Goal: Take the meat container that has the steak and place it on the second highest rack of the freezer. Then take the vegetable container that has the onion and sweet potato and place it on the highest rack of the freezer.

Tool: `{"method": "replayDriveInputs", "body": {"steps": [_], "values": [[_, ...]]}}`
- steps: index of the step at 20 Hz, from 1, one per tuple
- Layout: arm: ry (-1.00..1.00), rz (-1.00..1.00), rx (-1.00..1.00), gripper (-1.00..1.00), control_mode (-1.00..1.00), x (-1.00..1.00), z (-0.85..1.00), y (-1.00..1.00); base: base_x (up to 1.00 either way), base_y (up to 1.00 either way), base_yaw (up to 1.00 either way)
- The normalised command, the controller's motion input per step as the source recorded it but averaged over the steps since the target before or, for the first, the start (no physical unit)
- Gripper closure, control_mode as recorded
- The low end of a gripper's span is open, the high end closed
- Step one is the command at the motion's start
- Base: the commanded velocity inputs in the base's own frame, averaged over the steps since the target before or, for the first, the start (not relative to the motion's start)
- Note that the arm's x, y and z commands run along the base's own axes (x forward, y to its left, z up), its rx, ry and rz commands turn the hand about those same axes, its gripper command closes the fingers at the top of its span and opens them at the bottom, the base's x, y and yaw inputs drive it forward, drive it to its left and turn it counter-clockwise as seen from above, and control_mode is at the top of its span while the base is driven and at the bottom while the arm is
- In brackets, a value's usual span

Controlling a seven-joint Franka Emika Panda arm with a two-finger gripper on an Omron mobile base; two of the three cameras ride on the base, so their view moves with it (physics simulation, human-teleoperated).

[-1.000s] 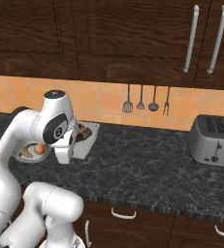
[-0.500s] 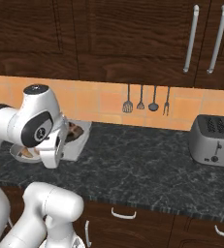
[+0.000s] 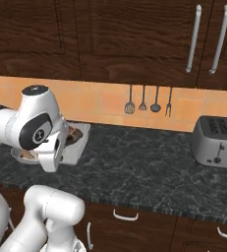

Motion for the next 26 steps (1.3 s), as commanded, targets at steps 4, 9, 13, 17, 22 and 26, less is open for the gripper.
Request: {"method": "replayDriveInputs", "body": {"steps": [4, 9, 13, 17, 22, 26], "values": [[0.0, 0.0, 0.0, 1.0, 1.0, 0.0, 0.0, 0.0, -0.99, 0.23, 0.33], [0.0, 0.0, 0.0, 1.0, 1.0, 0.0, 0.0, 0.0, -0.36, 0.25, 0.84], [0.0, 0.0, 0.0, 1.0, 1.0, 0.0, 0.0, 0.0, -0.03, 0.27, 1.0], [0.0, 0.0, 0.0, 1.0, 1.0, 0.0, 0.0, 0.0, -0.09, 0.16, 1.0], [0.0, 0.0, 0.0, 1.0, 1.0, 0.0, 0.0, 0.0, -0.09, 0.1, 1.0], [0.0, 0.0, 0.0, 1.0, 1.0, 0.0, 0.0, 0.0, -0.09, 0.09, 1.0]]}}
